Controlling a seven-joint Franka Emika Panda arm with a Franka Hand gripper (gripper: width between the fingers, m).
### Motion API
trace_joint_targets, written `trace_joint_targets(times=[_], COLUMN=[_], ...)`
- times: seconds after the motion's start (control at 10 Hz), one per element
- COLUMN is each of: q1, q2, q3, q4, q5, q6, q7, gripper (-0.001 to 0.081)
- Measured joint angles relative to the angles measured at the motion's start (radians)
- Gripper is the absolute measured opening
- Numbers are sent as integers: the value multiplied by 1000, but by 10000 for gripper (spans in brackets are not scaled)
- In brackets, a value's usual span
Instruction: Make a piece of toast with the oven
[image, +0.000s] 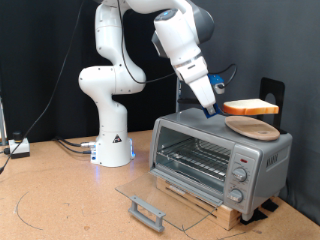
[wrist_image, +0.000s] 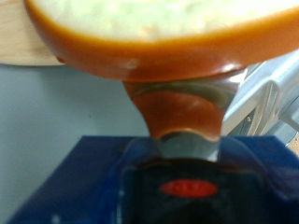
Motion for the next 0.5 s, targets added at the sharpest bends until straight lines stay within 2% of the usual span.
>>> trace_joint_targets(times=[0.2, 0.5], q1=[-2, -39], q2=[2, 2], q3=[-5, -81], q4=[-6, -20], q5=[12, 10], q6=[11, 20], q7=[-5, -65], gripper=[394, 394])
